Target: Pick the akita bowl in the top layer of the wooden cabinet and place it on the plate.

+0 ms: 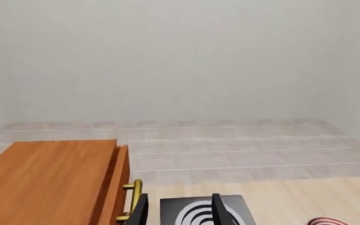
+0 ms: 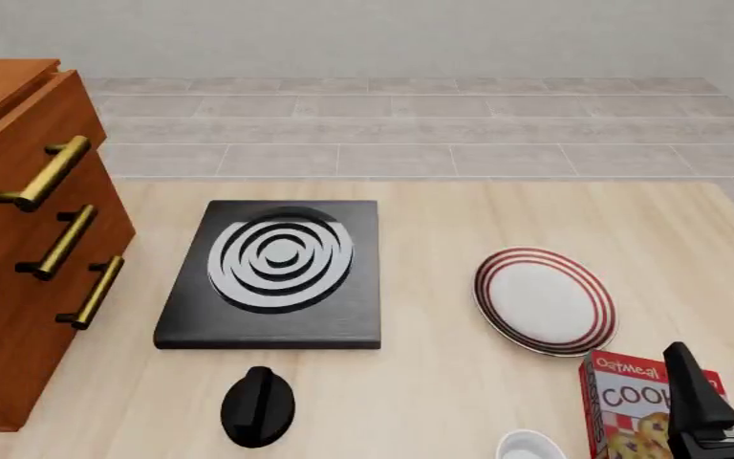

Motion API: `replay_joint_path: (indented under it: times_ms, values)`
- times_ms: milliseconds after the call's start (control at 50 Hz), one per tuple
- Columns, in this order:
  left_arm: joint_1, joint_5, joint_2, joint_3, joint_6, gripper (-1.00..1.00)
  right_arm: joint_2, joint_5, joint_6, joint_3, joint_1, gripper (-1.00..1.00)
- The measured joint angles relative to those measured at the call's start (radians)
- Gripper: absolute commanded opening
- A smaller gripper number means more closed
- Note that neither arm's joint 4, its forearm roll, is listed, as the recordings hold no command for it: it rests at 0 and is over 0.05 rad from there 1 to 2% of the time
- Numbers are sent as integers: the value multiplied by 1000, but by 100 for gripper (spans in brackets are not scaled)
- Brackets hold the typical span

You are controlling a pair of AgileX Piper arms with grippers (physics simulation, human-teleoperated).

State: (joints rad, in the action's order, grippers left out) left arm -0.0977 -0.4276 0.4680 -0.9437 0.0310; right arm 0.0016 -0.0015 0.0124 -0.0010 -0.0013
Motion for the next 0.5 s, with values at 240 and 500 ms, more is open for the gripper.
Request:
replay_joint_path:
  times_ms: [240,500]
  values:
    - [-4,-50,86,-98,-34,100,0,1,0,0,1,100]
    - [-26,-138,171,-213,-67,100,-1,2,-1,0,1,100]
